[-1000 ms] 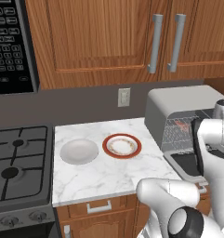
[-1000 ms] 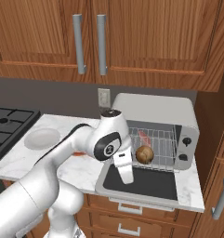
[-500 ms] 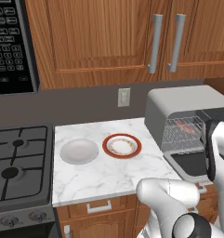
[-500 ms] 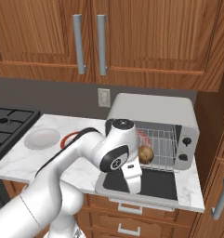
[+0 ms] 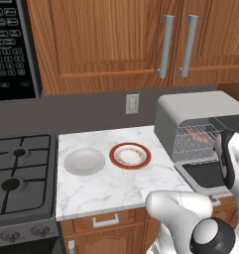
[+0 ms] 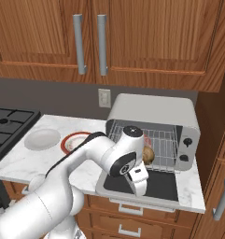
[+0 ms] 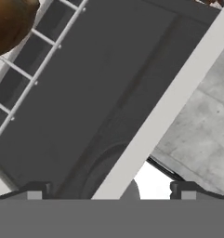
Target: Open the toaster oven door. Place the bread on the top rack in the toaster oven and place the steak on the bottom rack.
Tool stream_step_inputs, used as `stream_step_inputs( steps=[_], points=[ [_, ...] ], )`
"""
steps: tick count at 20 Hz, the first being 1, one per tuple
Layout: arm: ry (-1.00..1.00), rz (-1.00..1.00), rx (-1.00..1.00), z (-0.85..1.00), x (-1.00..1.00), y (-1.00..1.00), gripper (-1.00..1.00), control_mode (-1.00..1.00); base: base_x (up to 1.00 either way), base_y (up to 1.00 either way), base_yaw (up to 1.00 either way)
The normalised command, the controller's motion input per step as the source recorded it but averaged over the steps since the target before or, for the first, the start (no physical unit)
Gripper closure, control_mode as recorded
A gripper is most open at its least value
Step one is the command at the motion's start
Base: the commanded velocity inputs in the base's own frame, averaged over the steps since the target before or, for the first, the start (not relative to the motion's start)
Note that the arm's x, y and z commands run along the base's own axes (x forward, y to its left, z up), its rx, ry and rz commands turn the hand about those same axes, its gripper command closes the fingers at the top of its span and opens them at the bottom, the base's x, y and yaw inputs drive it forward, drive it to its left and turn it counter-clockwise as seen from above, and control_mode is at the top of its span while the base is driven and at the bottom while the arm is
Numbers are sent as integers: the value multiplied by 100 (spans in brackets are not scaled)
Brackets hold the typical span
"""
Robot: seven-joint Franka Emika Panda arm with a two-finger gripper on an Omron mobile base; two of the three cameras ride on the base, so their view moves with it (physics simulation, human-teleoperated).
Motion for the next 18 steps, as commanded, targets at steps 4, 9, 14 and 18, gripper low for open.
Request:
stream_step_inputs(
  steps=[4, 9, 14, 18],
  points=[
    [2, 10, 0, -24, 37, 0, -100, -100, 0, 0, 0],
    [1, 10, 1, -41, 7, 0, -100, -100, 0, 0, 0],
    [0, 9, 4, -46, 0, 0, -100, -100, 0, 0, 0],
    [0, 6, 3, -14, 22, 0, -100, -100, 0, 0, 0]
  ],
)
